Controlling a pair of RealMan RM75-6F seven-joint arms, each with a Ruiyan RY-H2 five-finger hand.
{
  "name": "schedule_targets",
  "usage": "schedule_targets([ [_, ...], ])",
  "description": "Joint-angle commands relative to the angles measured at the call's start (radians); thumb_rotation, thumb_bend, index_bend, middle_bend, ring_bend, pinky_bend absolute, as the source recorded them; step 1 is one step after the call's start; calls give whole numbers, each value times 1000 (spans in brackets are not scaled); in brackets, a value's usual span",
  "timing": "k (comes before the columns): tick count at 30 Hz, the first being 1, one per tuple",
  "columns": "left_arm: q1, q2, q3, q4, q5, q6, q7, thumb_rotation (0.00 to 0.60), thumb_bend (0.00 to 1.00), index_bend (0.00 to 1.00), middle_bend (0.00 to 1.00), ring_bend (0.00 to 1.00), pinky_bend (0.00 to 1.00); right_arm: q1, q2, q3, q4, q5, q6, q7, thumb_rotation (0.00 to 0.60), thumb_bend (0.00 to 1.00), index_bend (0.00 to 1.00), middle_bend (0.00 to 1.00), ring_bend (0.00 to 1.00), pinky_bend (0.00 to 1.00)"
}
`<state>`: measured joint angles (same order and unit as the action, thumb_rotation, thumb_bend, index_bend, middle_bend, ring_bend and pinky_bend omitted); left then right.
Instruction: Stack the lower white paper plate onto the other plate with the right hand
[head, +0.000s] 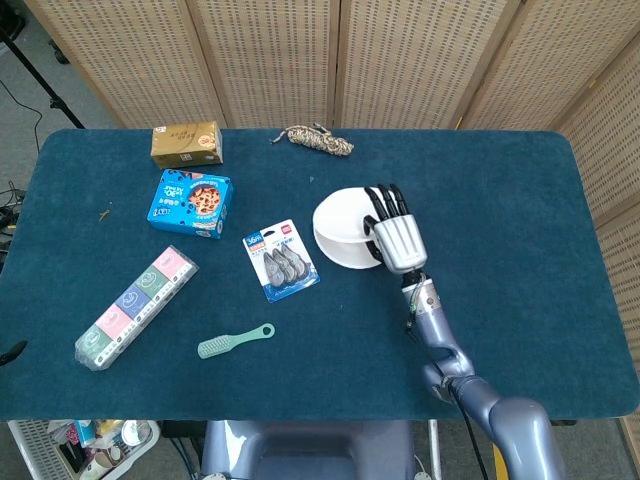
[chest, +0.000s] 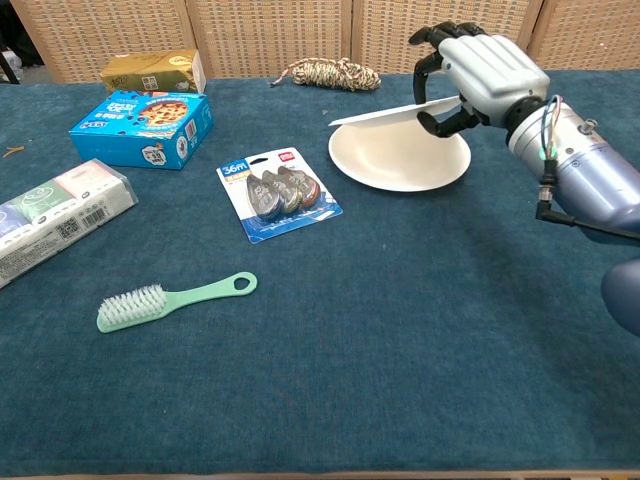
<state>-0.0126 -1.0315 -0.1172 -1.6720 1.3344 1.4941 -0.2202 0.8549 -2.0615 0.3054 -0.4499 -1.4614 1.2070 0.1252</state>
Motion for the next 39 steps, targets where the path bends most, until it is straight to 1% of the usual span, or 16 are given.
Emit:
schedule_targets([
  [1, 0, -1, -2, 1, -4, 0, 2, 600, 0, 0, 0, 0, 0, 11, -12, -4, 30, 11, -21, 5, 600, 927, 711, 121, 0, 51],
  [6, -1, -1, -5, 3, -10, -6, 0, 600, 0, 0, 0, 0, 0, 5, -19, -21, 61, 17, -29, 20, 600, 926, 709, 121, 0, 51],
  [8, -2, 2, -3, 2, -6, -10, -4, 600, 0, 0, 0, 0, 0, 1, -17, -31, 62, 15, -36, 28, 600, 925, 683, 117, 0, 51],
  [9, -2, 2, -2, 1, -5, -11, -4, 600, 0, 0, 0, 0, 0, 0, -16, -33, 61, 14, -37, 31, 600, 925, 655, 113, 0, 51],
  [13, -3, 8, 1, -2, 0, -17, -13, 600, 0, 0, 0, 0, 0, -9, 4, -63, 44, 2, -65, 55, 600, 918, 404, 68, 0, 52],
  [14, -3, 10, 1, -3, 1, -18, -16, 600, 0, 0, 0, 0, 0, -13, 12, -70, 32, 1, -71, 60, 600, 917, 367, 60, 0, 52],
  [20, -3, 17, 5, -5, 9, -24, -30, 600, 0, 0, 0, 0, 0, -41, 57, -97, -25, 1, -93, 51, 600, 916, 279, 21, 0, 24],
  [25, -1, 21, 7, -8, 17, -20, -34, 600, 0, 0, 0, 0, 0, -70, 93, -120, -91, 2, -101, 18, 600, 916, 231, 1, 0, 8],
  [30, 1, 24, 9, -10, 23, -16, -38, 600, 0, 0, 0, 0, 0, -97, 129, -149, -173, 2, -131, -48, 600, 902, 98, 0, 0, 0],
  [31, 2, 25, 9, -9, 24, -14, -39, 600, 0, 0, 0, 0, 0, -103, 141, -152, -204, 5, -135, -63, 600, 832, 66, 0, 0, 0],
  [32, 2, 25, 9, -10, 26, -12, -40, 600, 0, 0, 0, 0, 0, -109, 151, -156, -229, 6, -136, -79, 600, 712, 42, 0, 0, 0],
  [33, 2, 25, 9, -10, 27, -12, -41, 600, 0, 0, 0, 0, 0, -113, 161, -157, -252, 9, -138, -95, 600, 618, 30, 0, 0, 0],
  [34, 3, 25, 10, -10, 27, -12, -41, 600, 0, 0, 0, 0, 0, -116, 170, -158, -273, 11, -141, -114, 600, 488, 17, 0, 0, 0],
  [35, 3, 25, 10, -9, 28, -12, -42, 600, 0, 0, 0, 0, 0, -120, 181, -158, -299, 17, -146, -137, 600, 398, 8, 0, 0, 0],
  [38, 3, 25, 11, -8, 32, -9, -43, 600, 0, 0, 0, 0, 0, -124, 199, -146, -349, 41, -160, -184, 600, 271, 0, 0, 0, 0],
  [39, 4, 25, 11, -7, 32, -8, -43, 600, 0, 0, 0, 0, 0, -124, 203, -142, -360, 47, -164, -196, 600, 253, 0, 0, 0, 0],
])
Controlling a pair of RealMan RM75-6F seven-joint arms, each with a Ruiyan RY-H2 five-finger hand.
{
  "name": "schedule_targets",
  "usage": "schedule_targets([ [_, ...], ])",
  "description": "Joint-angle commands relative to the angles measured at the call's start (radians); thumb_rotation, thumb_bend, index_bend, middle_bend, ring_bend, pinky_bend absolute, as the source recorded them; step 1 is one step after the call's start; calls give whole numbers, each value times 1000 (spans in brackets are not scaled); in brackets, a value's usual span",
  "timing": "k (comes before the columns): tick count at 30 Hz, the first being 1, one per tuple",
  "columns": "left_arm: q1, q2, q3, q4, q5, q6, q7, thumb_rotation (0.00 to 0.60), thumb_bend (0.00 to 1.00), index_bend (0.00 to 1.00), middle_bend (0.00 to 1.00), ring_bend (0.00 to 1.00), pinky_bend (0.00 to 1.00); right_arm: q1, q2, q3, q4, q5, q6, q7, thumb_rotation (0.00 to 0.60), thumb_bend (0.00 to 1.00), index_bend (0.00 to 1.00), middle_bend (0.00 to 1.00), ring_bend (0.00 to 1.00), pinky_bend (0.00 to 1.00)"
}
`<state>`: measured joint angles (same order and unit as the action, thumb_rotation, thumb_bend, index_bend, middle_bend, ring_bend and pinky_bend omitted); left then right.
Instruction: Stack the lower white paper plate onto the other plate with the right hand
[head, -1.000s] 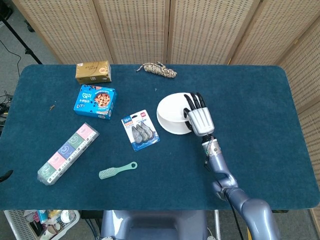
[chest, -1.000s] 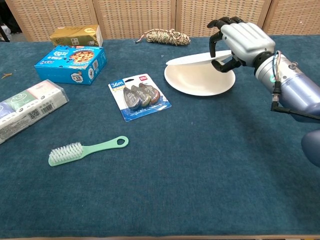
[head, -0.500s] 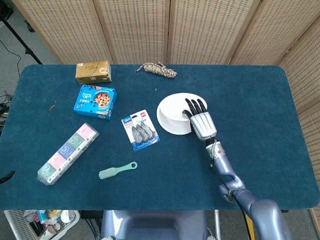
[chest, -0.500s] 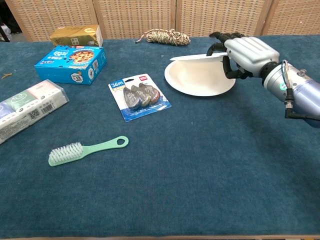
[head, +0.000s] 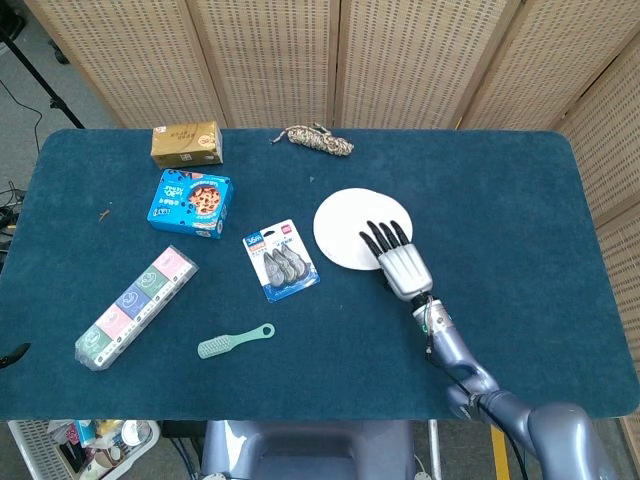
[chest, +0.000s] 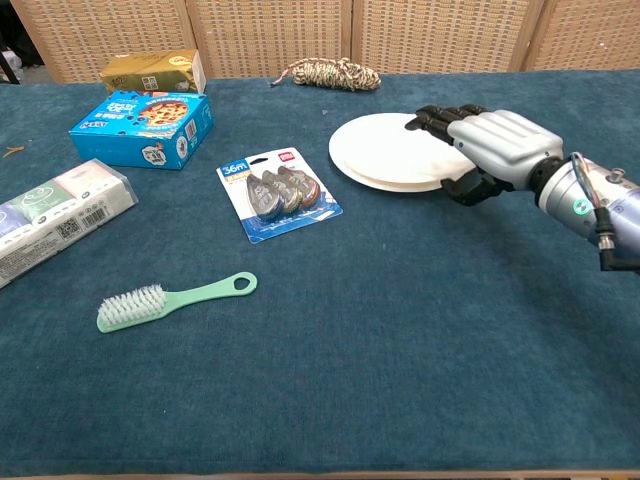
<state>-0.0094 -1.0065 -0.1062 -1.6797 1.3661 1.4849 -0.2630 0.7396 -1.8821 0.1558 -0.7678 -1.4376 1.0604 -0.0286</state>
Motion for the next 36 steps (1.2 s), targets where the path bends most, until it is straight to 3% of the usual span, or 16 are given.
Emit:
schedule_targets([
  [1, 1, 0, 0, 1, 1, 3, 0, 600, 0, 0, 0, 0, 0, -9, 28, 12, -53, 29, -20, -52, 600, 231, 0, 0, 0, 0],
  [9, 2, -1, 0, 2, 4, 7, 0, 600, 0, 0, 0, 0, 0, -12, 32, 46, -103, 66, 4, -145, 600, 1, 0, 0, 0, 0],
  [31, 1, -5, 1, 3, 1, 7, 14, 600, 0, 0, 0, 0, 0, 95, 0, 187, -104, 265, -93, -436, 600, 0, 0, 0, 0, 0],
  [36, 2, -2, -2, 5, -8, 5, 7, 600, 0, 0, 0, 0, 0, 97, 11, 179, -129, 275, -83, -482, 600, 0, 0, 0, 0, 0],
])
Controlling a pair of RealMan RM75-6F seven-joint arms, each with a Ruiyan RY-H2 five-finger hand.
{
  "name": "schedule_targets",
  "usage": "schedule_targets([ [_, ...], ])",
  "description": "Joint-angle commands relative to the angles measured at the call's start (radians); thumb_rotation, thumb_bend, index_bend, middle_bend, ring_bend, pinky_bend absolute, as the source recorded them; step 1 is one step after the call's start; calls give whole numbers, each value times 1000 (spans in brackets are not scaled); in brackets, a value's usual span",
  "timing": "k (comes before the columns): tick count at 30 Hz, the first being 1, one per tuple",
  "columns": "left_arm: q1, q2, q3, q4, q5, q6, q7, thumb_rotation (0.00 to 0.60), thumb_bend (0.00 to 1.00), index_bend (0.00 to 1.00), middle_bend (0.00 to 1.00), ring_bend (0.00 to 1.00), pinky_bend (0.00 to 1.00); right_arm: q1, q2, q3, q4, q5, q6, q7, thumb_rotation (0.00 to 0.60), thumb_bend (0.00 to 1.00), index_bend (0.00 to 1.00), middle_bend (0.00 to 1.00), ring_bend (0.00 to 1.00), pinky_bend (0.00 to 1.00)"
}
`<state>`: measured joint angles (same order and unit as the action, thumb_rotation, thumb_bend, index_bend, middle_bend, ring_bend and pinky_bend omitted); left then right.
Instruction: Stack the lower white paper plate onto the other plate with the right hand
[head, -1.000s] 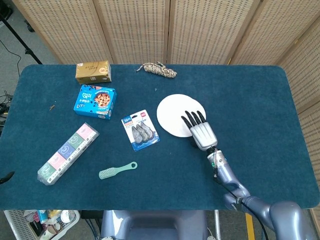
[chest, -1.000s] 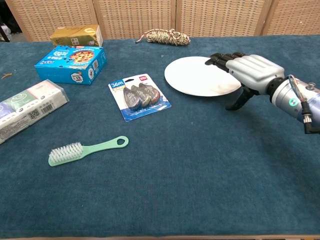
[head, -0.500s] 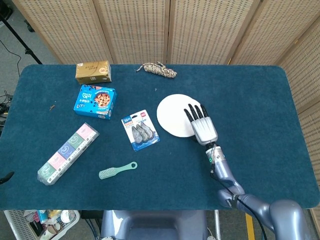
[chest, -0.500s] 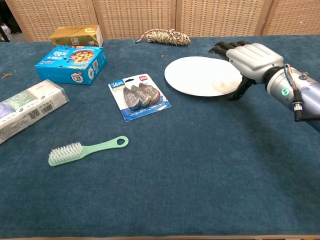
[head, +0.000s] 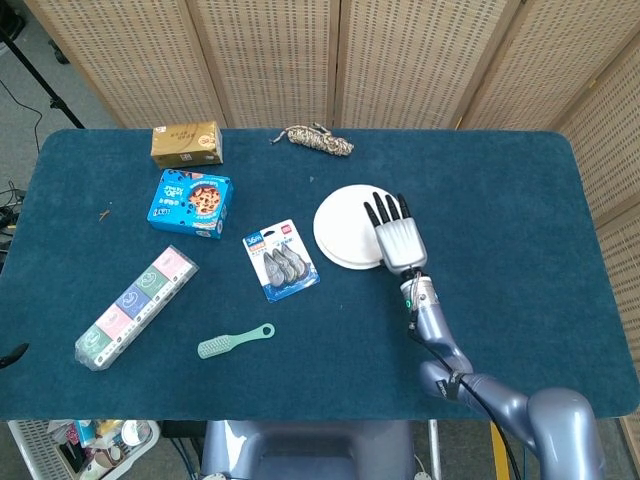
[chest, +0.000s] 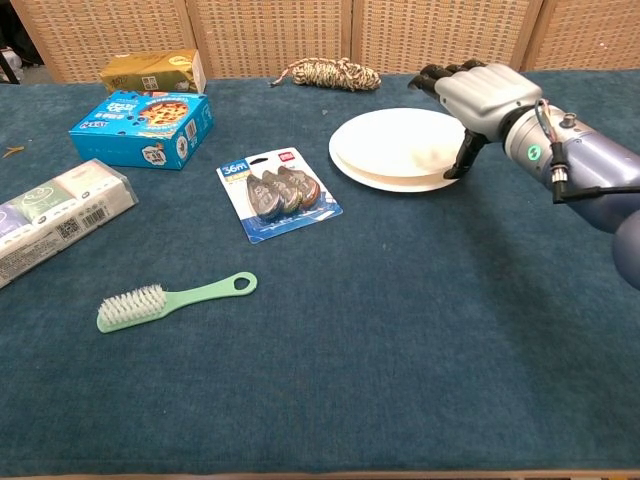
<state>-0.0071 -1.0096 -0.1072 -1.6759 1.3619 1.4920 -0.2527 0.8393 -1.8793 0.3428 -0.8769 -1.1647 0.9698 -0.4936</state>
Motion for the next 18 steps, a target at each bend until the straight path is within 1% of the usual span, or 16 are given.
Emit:
schedule_targets([
  [1, -1, 1, -1, 1, -5, -6, -4, 600, 0, 0, 0, 0, 0, -10, 15, -17, -37, -2, 14, -21, 600, 0, 0, 0, 0, 0],
  [6, -2, 2, 1, 1, 1, -6, -4, 600, 0, 0, 0, 0, 0, -41, 59, -54, -138, -4, 33, -68, 600, 0, 0, 0, 0, 0],
  [9, -1, 2, 2, -1, 3, -4, -5, 600, 0, 0, 0, 0, 0, -61, 105, -67, -241, 20, 38, -129, 600, 0, 0, 0, 0, 0],
  [11, -1, 2, 2, -1, 4, -3, -4, 600, 0, 0, 0, 0, 0, -65, 128, -69, -288, 34, 36, -155, 600, 0, 2, 0, 0, 0],
  [14, 0, 3, 3, -1, 8, -1, -3, 600, 0, 0, 0, 0, 0, -67, 186, -74, -377, 30, 11, -128, 600, 0, 37, 0, 0, 0],
  [15, 1, 3, 4, -1, 9, 0, -3, 600, 0, 0, 0, 0, 0, -66, 202, -75, -394, 29, -3, -107, 600, 15, 50, 0, 0, 0],
  [16, 2, 3, 4, -1, 10, 2, -5, 600, 0, 0, 0, 0, 0, -63, 228, -77, -419, 24, -37, -61, 600, 73, 70, 0, 0, 0],
  [17, 2, 3, 5, -1, 11, 3, -5, 600, 0, 0, 0, 0, 0, -62, 252, -77, -438, 22, -72, -12, 600, 170, 88, 0, 0, 0],
  [18, 2, 3, 5, -1, 12, 3, -5, 600, 0, 0, 0, 0, 0, -60, 273, -78, -451, 20, -102, 28, 600, 237, 99, 0, 0, 0],
])
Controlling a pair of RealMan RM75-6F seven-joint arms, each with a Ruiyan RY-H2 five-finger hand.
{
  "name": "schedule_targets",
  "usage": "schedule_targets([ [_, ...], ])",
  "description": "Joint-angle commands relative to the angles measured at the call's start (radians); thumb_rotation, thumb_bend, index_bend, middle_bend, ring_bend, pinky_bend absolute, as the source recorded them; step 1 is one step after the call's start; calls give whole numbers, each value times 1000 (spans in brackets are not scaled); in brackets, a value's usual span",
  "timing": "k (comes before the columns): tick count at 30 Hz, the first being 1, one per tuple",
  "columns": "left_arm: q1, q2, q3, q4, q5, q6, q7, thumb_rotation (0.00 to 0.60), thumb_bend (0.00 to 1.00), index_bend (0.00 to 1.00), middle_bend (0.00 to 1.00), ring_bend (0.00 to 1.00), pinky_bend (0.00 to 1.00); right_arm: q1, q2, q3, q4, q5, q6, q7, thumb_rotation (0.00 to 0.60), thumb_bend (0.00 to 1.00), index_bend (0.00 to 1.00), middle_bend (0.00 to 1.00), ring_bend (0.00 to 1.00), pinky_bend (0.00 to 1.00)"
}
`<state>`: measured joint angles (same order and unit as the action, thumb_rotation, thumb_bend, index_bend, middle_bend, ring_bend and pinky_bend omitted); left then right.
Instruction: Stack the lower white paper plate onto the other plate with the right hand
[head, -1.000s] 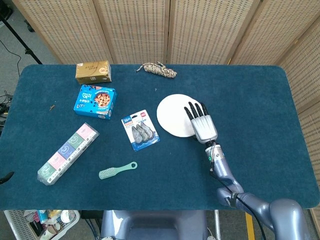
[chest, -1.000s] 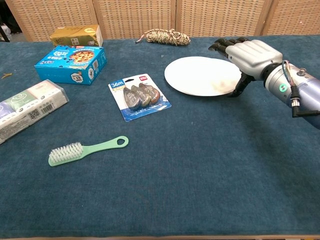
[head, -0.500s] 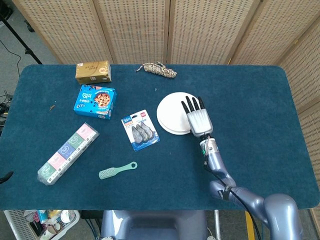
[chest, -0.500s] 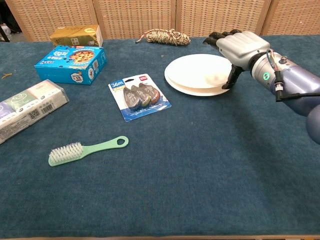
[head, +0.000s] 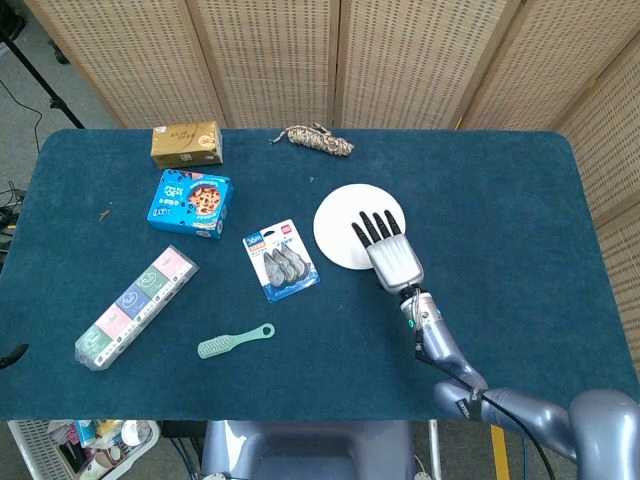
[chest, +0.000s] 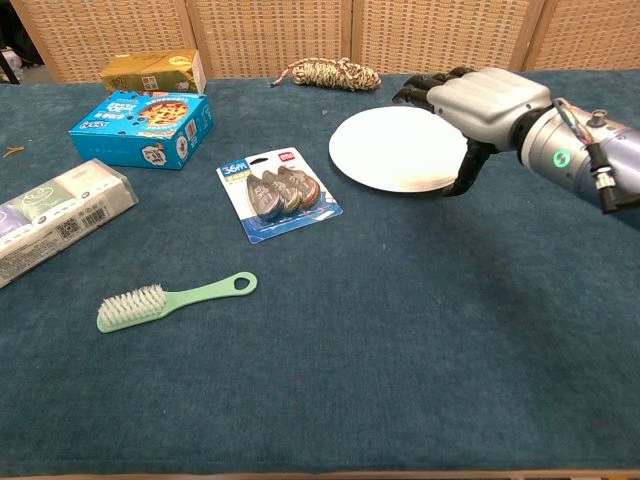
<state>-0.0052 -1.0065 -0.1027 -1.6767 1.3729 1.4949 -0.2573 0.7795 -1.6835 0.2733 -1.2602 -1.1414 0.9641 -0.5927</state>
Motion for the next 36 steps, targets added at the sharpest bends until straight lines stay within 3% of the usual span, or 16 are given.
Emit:
schedule_targets([
  [1, 0, 0, 1, 0, 2, -1, -1, 600, 0, 0, 0, 0, 0, 3, 100, -9, -81, 0, -134, 175, 600, 323, 111, 0, 0, 0],
  [7, 0, 0, 2, -2, 6, 1, 1, 600, 0, 0, 0, 0, 0, 25, 138, -15, -78, 30, -249, 301, 600, 699, 118, 14, 0, 0],
  [11, 0, 1, 1, -2, 3, 2, -2, 600, 0, 0, 0, 0, 0, 46, 125, -24, -45, 60, -289, 329, 600, 794, 111, 21, 0, 0],
  [24, -2, -1, -3, 1, -7, -4, 0, 600, 0, 0, 0, 0, 0, 94, 93, -51, 0, 128, -313, 324, 600, 869, 118, 42, 0, 2],
  [36, -1, -4, -3, -1, -9, -2, 6, 600, 0, 0, 0, 0, 0, 94, 96, -83, -16, 112, -289, 342, 600, 889, 155, 108, 1, 138],
])
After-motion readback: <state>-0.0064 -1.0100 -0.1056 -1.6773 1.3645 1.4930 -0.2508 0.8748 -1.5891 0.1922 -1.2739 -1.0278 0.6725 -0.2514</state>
